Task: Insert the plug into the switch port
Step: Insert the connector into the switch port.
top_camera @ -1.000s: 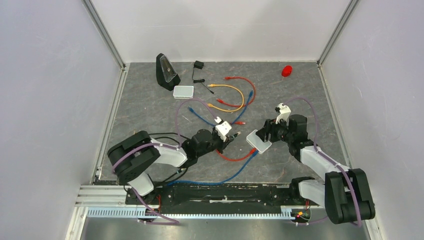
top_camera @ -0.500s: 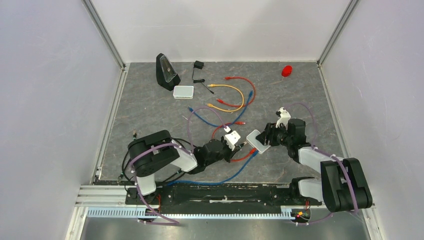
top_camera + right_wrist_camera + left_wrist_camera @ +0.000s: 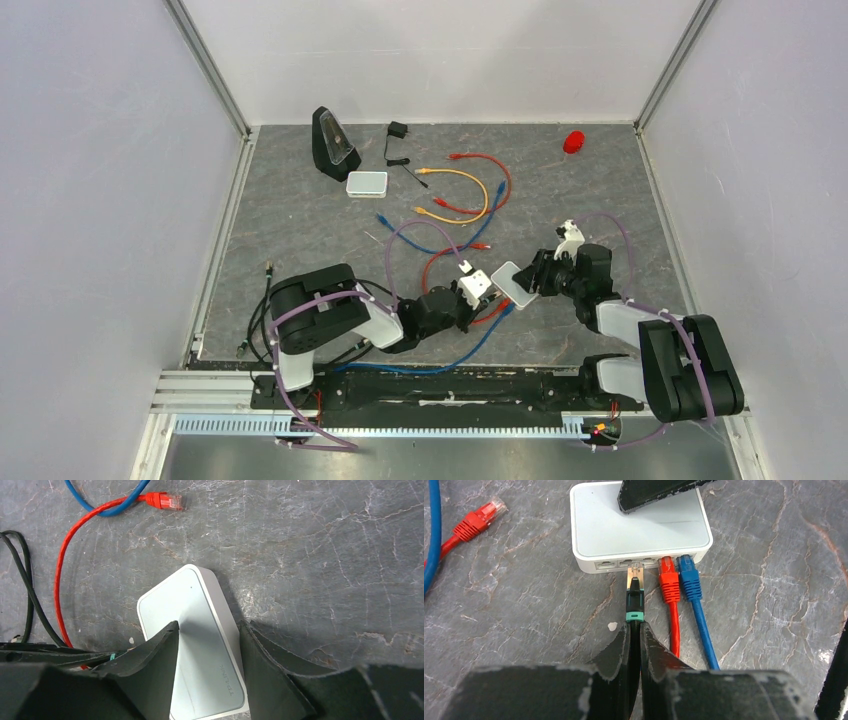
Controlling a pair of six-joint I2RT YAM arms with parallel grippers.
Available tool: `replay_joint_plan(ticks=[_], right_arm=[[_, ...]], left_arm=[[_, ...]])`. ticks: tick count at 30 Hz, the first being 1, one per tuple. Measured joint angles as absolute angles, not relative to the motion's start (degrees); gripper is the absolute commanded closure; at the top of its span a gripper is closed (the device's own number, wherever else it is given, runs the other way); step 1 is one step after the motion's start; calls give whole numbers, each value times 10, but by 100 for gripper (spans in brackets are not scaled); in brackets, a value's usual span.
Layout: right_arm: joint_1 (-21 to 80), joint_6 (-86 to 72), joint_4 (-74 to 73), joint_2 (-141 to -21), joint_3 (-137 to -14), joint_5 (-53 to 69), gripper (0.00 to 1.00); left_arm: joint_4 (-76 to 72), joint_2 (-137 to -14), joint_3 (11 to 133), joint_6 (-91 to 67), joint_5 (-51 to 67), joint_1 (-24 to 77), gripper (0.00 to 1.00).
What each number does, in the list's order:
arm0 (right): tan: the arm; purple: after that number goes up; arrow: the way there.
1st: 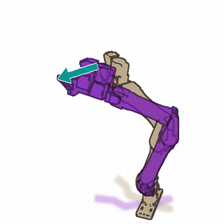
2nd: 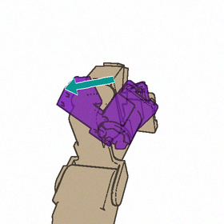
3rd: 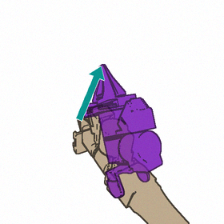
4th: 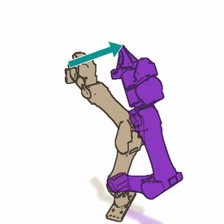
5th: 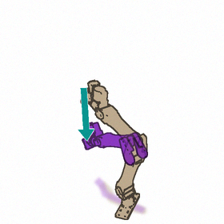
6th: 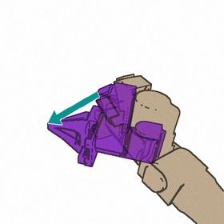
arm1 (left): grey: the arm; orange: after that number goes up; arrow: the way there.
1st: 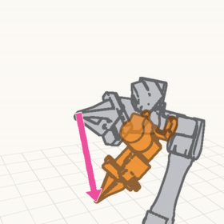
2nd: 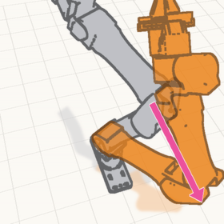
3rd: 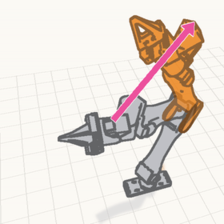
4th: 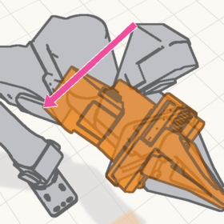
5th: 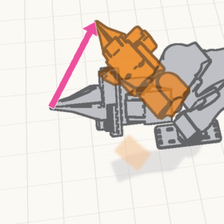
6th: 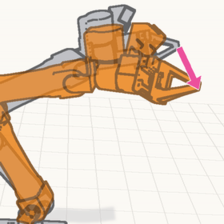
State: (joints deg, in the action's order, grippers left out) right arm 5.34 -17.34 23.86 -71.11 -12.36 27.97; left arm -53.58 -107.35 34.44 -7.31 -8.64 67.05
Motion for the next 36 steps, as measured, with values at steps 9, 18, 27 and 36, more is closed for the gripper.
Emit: replay_joint_plan(ticks=[9,18,27,36], right_arm=[[50,-192,263,-720,-117,282,51],[47,-203,279,-728,-114,290,51],[43,-219,314,-741,-104,296,52],[40,-234,350,-756,-95,304,53]], left_arm=[[-524,-1082,349,-79,-123,684,98],[-529,-1096,360,-79,-147,689,98],[-542,-1103,360,-79,-165,696,98],[-574,-1120,361,-79,-186,703,98]])
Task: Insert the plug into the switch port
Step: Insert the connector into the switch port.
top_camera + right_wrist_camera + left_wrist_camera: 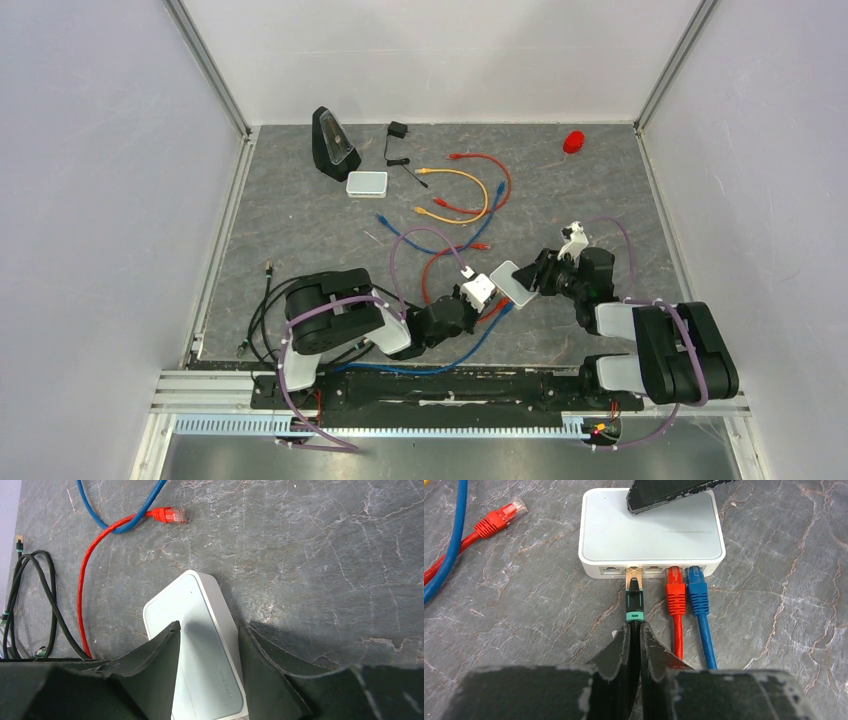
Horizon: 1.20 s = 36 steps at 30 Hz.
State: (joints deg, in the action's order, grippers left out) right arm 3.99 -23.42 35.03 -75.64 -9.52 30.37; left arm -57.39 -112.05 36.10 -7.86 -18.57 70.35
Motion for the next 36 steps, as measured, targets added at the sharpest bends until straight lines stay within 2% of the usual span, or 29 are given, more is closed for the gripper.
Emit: replay_joint_plan(ticks=[19,28,36], right_arm=[[23,-253,376,-777,-92,328,54],[-21,-255,338,-776,-102,369,53],[-24,-255,335,-776,-102,381,52]], left_arm=[[-591,-1128,357,-78,-212,714,98],[-633,-1102,293,-78,-221,717,98],[-629,-1097,289,-78,-220,718,98]])
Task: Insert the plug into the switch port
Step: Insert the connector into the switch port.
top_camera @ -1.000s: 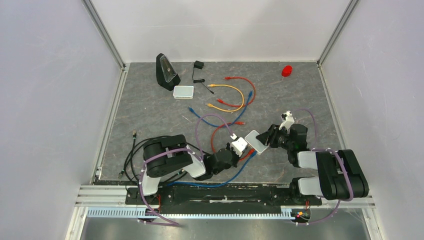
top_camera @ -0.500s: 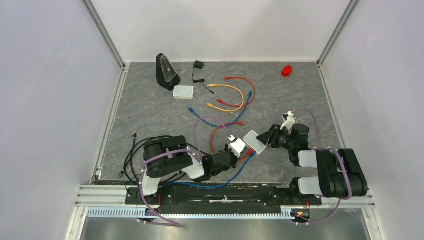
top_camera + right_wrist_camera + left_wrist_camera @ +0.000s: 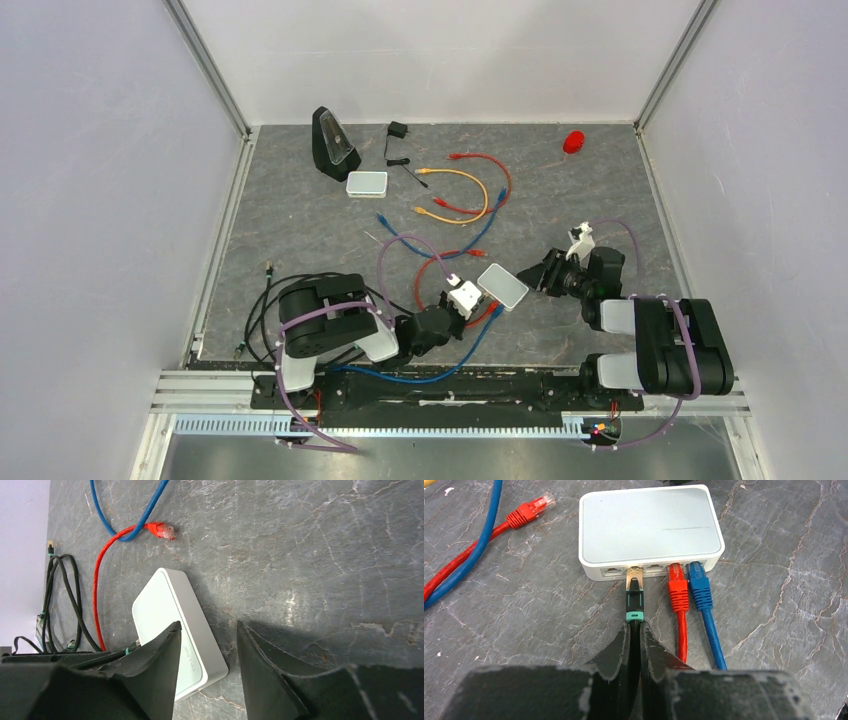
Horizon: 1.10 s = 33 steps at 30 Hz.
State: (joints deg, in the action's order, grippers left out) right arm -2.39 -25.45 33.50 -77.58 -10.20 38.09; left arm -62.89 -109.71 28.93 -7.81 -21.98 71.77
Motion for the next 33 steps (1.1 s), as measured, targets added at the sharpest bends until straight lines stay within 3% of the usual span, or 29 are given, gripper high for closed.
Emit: replay_joint_plan(ticks=[16,33], right_arm=[[-24,-248,328,-779,-102,413,52],[-24,-237,305,-761,-102,413,52]], left_arm=[[-625,-1091,285,-78,-224,720,98],[-472,-1010,288,-12,-192,721,98]])
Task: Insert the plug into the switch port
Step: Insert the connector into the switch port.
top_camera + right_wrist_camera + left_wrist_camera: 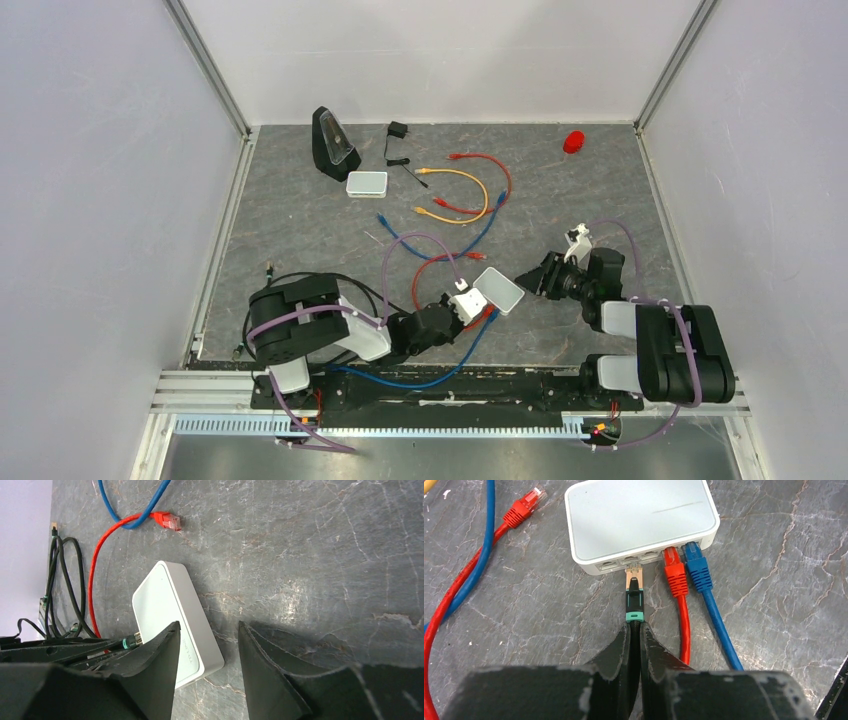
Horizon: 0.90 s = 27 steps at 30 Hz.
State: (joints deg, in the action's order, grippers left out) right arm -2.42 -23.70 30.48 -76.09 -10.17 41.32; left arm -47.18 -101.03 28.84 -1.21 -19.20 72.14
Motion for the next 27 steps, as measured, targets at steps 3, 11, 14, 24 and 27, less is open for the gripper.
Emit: replay_joint_plan(ticks=[3,11,14,24,27], right_arm=[[-24,-232,289,-750,-102,412,52],[-20,-231,286,-750,-102,414,51],[-17,-231,288,-751,-101,414,51],[-12,-235,304,-758,-97,418,51],[-12,-236,306,-759,-97,418,52]], left_arm=[[-463,-1008,291,-8,-194,721,98],[-461,-1009,294,-16,-191,721,98],[-467,-1012,294,-22,-190,721,98],[-479,-1016,294,-29,-190,727,98],[-482,-1016,294,-29,-191,729,98]])
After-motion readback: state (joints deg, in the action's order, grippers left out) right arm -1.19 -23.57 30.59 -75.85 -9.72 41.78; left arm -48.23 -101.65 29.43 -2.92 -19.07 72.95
